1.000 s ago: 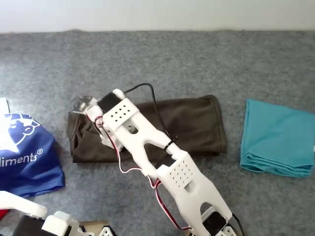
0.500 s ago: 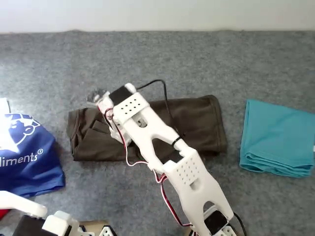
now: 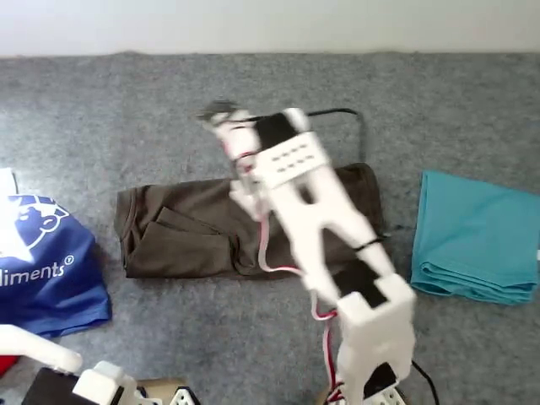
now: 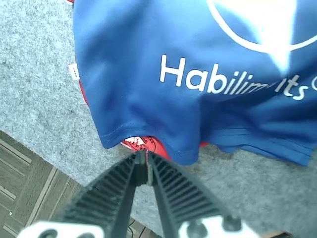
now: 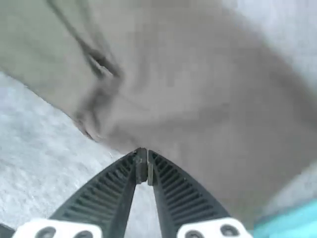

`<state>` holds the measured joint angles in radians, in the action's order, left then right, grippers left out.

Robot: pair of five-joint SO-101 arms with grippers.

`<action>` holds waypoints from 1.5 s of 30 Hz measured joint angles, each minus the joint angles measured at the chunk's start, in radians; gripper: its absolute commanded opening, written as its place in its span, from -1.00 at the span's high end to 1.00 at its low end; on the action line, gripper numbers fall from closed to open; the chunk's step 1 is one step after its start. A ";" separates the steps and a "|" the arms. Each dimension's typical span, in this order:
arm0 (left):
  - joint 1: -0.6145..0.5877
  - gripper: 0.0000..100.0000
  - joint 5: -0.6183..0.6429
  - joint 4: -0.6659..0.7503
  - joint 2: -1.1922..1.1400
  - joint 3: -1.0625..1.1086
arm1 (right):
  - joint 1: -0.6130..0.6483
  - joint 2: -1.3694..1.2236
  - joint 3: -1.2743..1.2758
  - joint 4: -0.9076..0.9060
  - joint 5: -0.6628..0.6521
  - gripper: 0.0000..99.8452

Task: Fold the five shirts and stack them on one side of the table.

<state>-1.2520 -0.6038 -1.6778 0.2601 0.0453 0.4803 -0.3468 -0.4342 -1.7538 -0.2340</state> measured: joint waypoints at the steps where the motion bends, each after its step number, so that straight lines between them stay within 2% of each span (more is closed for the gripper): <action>1: 0.008 0.97 0.000 -0.021 0.000 -0.015 | -0.043 0.028 0.041 0.000 0.012 0.88; 5: 0.043 0.97 0.009 -0.052 0.000 -0.049 | -0.184 0.110 0.167 0.012 0.040 0.52; 7: 0.061 0.97 0.035 -0.054 0.000 -0.052 | -0.232 0.124 0.212 0.049 0.066 0.43; 11: 0.110 0.97 0.078 -0.055 0.000 -0.052 | -0.316 0.114 0.287 0.160 0.110 0.42; 18: 0.204 0.97 0.157 -0.055 0.000 -0.052 | -0.331 -0.023 0.313 0.319 0.160 0.42; 29: 0.212 0.97 0.164 -0.057 0.000 -0.052 | -0.410 -0.157 0.316 0.474 0.163 0.42; 32: 0.212 0.97 0.164 -0.057 0.000 -0.052 | -0.396 -0.212 0.313 0.488 0.163 0.53; 36: 0.212 0.97 0.164 -0.057 0.000 -0.052 | -0.390 -0.236 0.276 0.462 0.163 0.97; 42: 0.212 0.97 0.164 -0.057 0.000 -0.052 | -0.390 -0.239 0.256 0.393 0.160 0.97; 45: 0.212 0.97 0.164 -0.057 0.000 -0.052 | -0.388 -0.204 0.259 0.347 0.107 0.98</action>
<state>-1.0403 -0.4396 -1.7346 0.2601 -0.0069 0.0921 -0.5508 -0.1749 -1.4070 -0.1266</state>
